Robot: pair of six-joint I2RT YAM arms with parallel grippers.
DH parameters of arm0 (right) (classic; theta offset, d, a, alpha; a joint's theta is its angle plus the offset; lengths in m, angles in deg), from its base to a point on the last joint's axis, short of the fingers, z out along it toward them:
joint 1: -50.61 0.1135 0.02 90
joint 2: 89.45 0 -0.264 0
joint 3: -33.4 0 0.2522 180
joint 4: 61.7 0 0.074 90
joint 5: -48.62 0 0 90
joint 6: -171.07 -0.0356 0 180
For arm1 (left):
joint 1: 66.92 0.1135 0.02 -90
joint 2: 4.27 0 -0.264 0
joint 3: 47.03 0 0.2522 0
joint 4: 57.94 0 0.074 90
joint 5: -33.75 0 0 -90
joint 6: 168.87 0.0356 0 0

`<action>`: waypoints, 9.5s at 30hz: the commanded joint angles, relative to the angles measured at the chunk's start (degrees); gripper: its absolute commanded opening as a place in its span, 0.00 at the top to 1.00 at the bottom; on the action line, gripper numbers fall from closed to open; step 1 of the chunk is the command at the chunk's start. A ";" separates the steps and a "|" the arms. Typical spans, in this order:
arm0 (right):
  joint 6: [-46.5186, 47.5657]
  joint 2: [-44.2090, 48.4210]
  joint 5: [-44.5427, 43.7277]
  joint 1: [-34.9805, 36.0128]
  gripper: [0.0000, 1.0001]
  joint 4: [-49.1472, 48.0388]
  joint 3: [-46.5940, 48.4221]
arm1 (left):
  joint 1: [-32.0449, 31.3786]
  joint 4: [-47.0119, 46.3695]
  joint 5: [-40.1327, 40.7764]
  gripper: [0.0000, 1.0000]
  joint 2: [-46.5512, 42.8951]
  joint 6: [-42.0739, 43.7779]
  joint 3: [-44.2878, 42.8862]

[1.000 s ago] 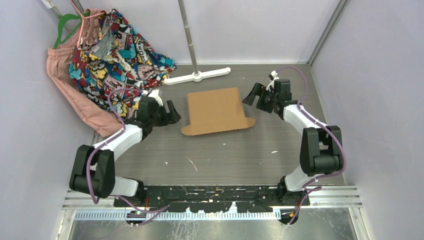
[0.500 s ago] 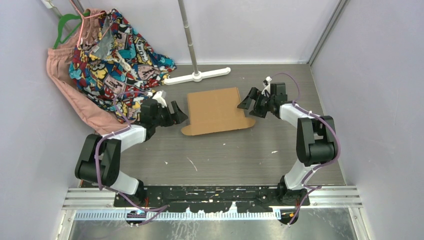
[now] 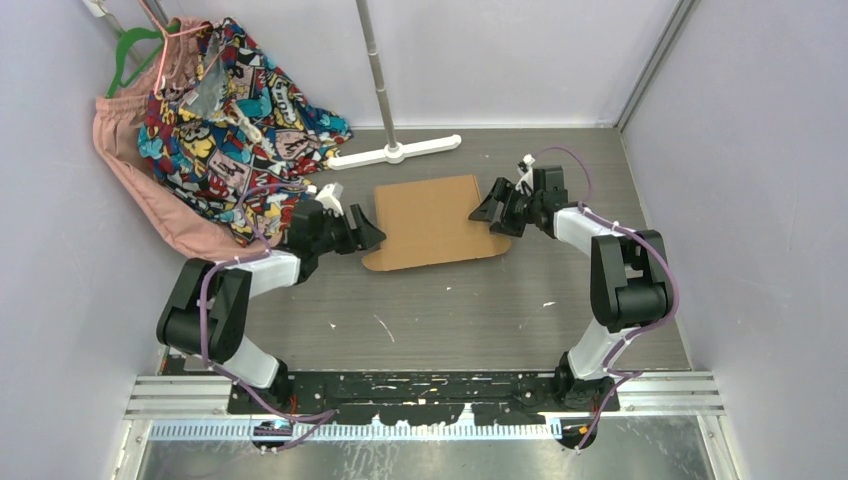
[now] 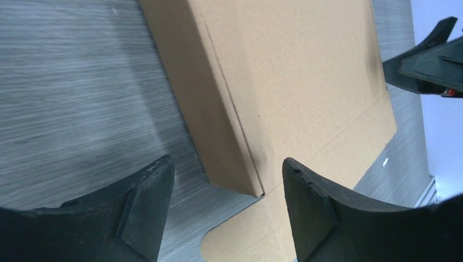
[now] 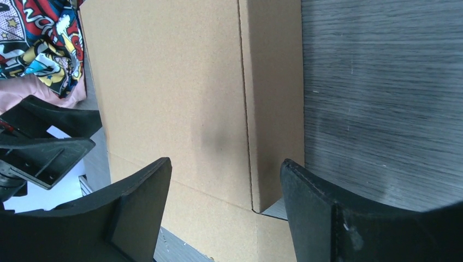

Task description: Fold the paper box

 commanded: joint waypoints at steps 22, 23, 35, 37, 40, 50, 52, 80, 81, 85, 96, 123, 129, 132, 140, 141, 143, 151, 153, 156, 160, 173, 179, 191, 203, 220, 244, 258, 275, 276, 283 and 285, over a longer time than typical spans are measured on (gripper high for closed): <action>-0.74 0.76 0.26 1.94 0.21 -2.49 1.39 | -5.72 -9.99 -0.01 0.23 2.69 -2.99 2.41; -0.76 0.66 0.30 1.98 0.21 -2.50 1.51 | -5.70 -10.02 -0.11 0.23 2.87 -3.08 2.08; -0.21 0.01 -0.76 2.10 0.16 -2.07 2.63 | -5.72 -9.46 1.89 0.21 2.64 -2.39 0.69; -0.14 -0.09 -1.07 2.09 0.15 -1.92 3.06 | -5.72 -9.38 1.98 0.21 3.00 -2.39 0.13; -0.04 -0.37 -1.10 2.08 0.15 -1.68 3.61 | -5.72 -9.75 2.15 0.20 3.48 -2.52 -0.40; -0.55 -1.62 -0.07 2.82 0.19 -1.95 4.01 | -5.80 -11.69 0.59 0.21 5.05 -3.51 0.09; -0.32 -1.76 -0.17 3.05 0.19 -1.74 3.73 | -5.82 -12.12 0.66 0.20 5.18 -3.57 0.54; 1.11 2.49 0.49 5.31 0.19 1.54 2.86 | -5.90 -10.52 -0.73 0.20 0.32 -4.29 2.05; 1.11 2.80 0.65 5.40 0.19 1.67 2.90 | -5.89 -10.18 -0.81 0.20 0.04 -4.19 1.99; 1.36 4.48 1.05 5.52 0.19 2.71 2.68 | -5.89 -8.73 -1.24 0.20 -1.42 -4.10 1.99; 1.57 9.28 1.85 5.54 0.19 5.73 2.95 | -5.90 2.28 -1.92 0.19 -7.02 -3.18 -1.75; -4.02 16.28 5.52 5.51 0.18 8.47 2.77 | -5.89 23.58 -4.56 0.18 -13.22 -3.59 -14.30; -4.54 16.69 5.89 5.47 0.18 9.29 3.06 | -5.88 25.29 -5.87 0.17 -13.17 -4.47 -15.55; -4.94 16.64 6.26 5.53 0.18 10.06 3.40 | -5.89 27.38 -6.61 0.17 -12.87 -4.67 -17.16; -7.59 16.60 8.20 5.54 0.17 10.65 4.38 | -5.89 31.45 -8.48 0.16 -12.32 -5.52 -20.37; -7.80 16.69 8.30 5.52 0.17 10.73 4.50 | -5.89 31.87 -8.74 0.16 -12.11 -5.62 -20.72; -8.09 16.86 8.38 5.50 0.17 10.88 4.76 | -5.87 32.47 -9.19 0.16 -11.92 -5.83 -21.32; -8.21 16.65 8.82 5.56 0.13 12.69 6.22 | -5.80 34.63 -10.48 0.16 -11.21 -5.99 -22.88; -8.29 16.61 8.83 5.50 0.13 12.86 6.58 | -5.76 34.85 -10.66 0.16 -11.04 -5.96 -22.91; -8.55 16.55 8.75 5.54 0.12 13.07 7.18 | -5.64 35.06 -11.12 0.16 -10.59 -5.95 -23.06; -8.82 16.60 8.66 5.54 0.11 13.43 8.13 | -5.25 35.11 -12.19 0.16 -10.28 -6.25 -23.15; -10.54 16.25 9.09 5.54 0.07 14.11 9.05 | -3.98 35.67 -15.06 0.15 -9.44 -7.25 -23.88; -10.91 16.23 9.36 5.54 0.06 13.72 8.86 | -3.72 34.22 -15.85 0.13 -9.01 -8.20 -23.12; -13.07 17.10 11.18 5.53 0.05 15.97 8.81 | -2.39 36.45 -19.32 0.12 -9.17 -10.76 -24.06; -15.34 18.63 13.23 5.54 0.05 20.76 9.88 | -2.14 41.85 -23.52 0.12 -8.05 -12.82 -28.05; -20.47 14.66 15.62 5.53 0.05 21.79 15.41 | -1.12 37.03 -28.99 0.10 -5.61 -20.40 -27.84; -28.15 15.48 18.77 5.52 0.15 11.82 7.81 | 0.61 26.23 -33.44 0.04 -4.05 -33.75 -30.34; -28.79 17.97 19.61 5.54 0.18 11.28 3.38 | 1.91 4.32 -35.20 0.04 -1.88 -52.22 -23.53; -32.31 15.30 20.99 5.47 0.17 9.47 8.40 | 2.02 1.19 -33.53 0.04 -5.42 -56.38 -16.03; -32.56 15.22 21.07 5.51 0.17 9.27 8.57 | 2.02 1.37 -33.40 0.04 -5.84 -56.17 -15.35; -34.07 15.03 21.62 5.52 0.17 7.95 9.81 | 2.02 2.54 -32.84 0.03 -8.46 -54.95 -10.95; -34.34 15.03 21.70 5.53 0.17 7.86 10.23 | 2.02 3.76 -32.74 0.03 -9.48 -54.22 -10.31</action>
